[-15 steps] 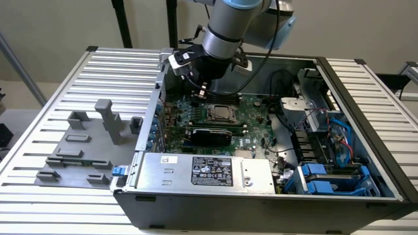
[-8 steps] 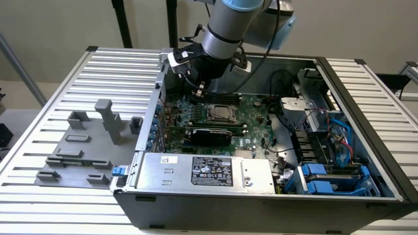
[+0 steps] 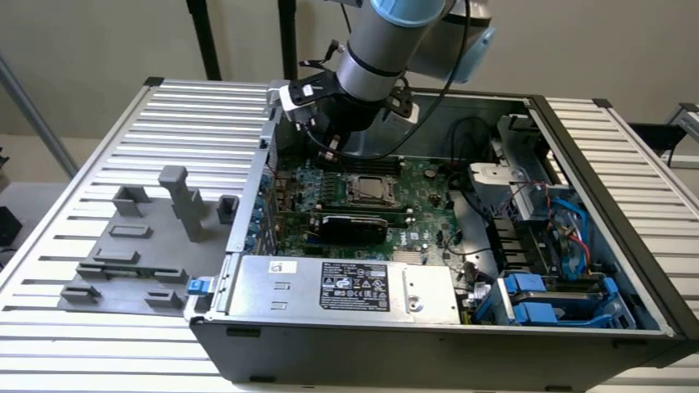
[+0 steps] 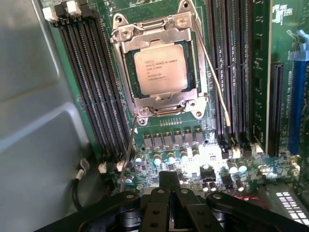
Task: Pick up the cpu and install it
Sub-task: 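Install the first cpu locking lever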
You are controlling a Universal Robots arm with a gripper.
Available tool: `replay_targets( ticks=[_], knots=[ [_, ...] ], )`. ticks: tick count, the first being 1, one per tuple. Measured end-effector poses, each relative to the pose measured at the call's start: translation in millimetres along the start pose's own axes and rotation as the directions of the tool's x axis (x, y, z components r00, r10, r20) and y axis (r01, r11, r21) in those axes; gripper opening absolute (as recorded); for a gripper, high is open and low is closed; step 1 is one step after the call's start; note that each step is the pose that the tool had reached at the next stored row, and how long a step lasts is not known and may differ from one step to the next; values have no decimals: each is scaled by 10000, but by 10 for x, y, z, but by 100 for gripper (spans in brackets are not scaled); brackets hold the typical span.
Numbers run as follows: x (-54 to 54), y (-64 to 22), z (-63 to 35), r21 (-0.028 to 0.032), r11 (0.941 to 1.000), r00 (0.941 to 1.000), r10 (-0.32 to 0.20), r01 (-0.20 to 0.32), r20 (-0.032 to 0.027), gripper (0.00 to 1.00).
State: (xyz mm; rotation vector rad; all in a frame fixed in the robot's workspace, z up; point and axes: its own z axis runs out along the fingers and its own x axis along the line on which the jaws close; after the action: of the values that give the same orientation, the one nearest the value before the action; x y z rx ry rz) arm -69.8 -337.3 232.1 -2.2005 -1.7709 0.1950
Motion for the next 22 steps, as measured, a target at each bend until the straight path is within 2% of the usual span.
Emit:
replay_targets(
  ticks=[3, 7, 10, 11, 17, 22],
  knots=[
    [-4, 1, 2, -3, 9994, 9994, 332, -332, -109, 11],
    [-5, 5, 10, -49, 9950, 9944, 998, -1001, -341, 11],
    [-13, 13, 10, -39, 9938, 9931, 1111, -1113, -377, 11],
    [-15, 14, 9, -25, 9934, 9926, 1147, -1149, -402, 11],
    [-19, 7, 11, 78, 9867, 9839, 1627, -1626, -733, 11],
    [-45, 2, -11, 277, 9824, 9779, 1865, -1847, -950, 11]
  ],
)
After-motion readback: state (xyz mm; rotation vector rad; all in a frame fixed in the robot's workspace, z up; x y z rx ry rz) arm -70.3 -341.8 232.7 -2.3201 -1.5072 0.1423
